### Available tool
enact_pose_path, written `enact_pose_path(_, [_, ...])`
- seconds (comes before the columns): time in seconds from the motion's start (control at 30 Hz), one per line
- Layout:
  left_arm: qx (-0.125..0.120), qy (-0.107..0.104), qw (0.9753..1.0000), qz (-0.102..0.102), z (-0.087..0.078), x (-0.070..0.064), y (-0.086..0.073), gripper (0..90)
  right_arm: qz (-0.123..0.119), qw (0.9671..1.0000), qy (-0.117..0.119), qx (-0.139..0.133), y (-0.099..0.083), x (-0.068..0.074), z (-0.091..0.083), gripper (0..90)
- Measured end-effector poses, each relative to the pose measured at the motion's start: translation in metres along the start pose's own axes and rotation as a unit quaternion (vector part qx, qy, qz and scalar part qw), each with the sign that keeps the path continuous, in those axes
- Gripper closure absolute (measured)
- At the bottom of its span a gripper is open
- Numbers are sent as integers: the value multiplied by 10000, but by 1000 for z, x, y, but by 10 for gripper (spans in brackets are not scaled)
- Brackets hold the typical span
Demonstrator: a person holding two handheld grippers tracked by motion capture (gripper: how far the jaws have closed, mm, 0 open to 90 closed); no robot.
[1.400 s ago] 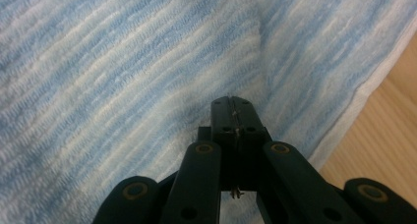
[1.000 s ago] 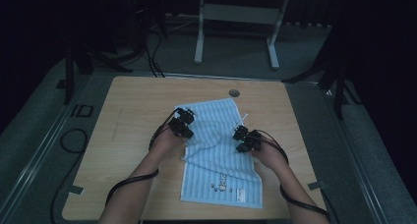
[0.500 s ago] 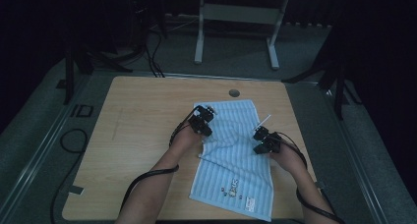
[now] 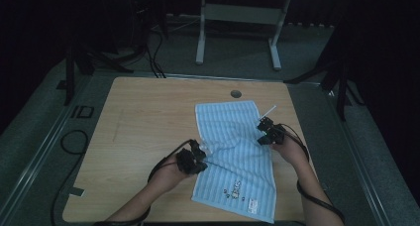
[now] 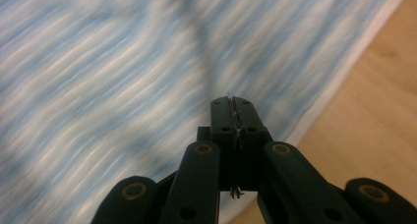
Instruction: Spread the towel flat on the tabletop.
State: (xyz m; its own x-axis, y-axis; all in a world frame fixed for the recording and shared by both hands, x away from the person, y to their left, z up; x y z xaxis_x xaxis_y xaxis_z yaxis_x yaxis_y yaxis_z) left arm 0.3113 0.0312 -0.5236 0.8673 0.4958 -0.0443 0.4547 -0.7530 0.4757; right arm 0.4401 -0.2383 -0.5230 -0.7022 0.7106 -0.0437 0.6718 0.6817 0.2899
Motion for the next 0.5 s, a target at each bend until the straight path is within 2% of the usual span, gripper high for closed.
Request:
enact_pose_path(0.07, [119, -130, 9997, 144, 8, -10, -3, 889, 57, 10000, -46, 52, 9, -5, 4, 895])
enact_pose_path(0.13, [171, -148, 9995, 216, 12, -15, -3, 889, 90, 9999, -92, 58, 13, -7, 6, 895])
enact_pose_path(0.17, [164, -208, 9994, 215, 17, -18, -3, 888, 108, 9998, -184, 14, 23, -10, 10, 894])
enact_pose_path(0.27, [241, -220, 9991, 259, 25, -21, -3, 888, 151, 9997, -177, -12, 31, -10, 15, 894])
enact_pose_path(0.3, [151, -269, 9993, 215, 26, -21, -3, 888, 182, 9996, -209, 2, 37, -11, 23, 894])
enact_pose_path(0.37, [154, -309, 9992, 178, 26, -20, -4, 888, 220, 9996, -194, 7, 40, -11, 29, 894])
enact_pose_path(0.4, [132, -361, 9992, 121, 26, -21, -6, 888, 232, 9995, -195, 8, 41, -11, 30, 894])
enact_pose_path(0.5, [143, -384, 9991, 117, 24, -25, -10, 888, 235, 9994, -235, 55, 44, -12, 30, 894])
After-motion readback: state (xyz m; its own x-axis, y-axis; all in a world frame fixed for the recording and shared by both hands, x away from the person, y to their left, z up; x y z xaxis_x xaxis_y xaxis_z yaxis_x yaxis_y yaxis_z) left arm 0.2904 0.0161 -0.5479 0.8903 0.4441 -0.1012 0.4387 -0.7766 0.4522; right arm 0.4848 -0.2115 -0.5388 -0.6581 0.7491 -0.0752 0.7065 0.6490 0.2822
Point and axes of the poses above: each handheld gripper's, and its own axes: z roughly forward along the jaws, y roughly out of its top, x roughly to its left, the point moved 2 cm from there along z, roughly forward along the jaws
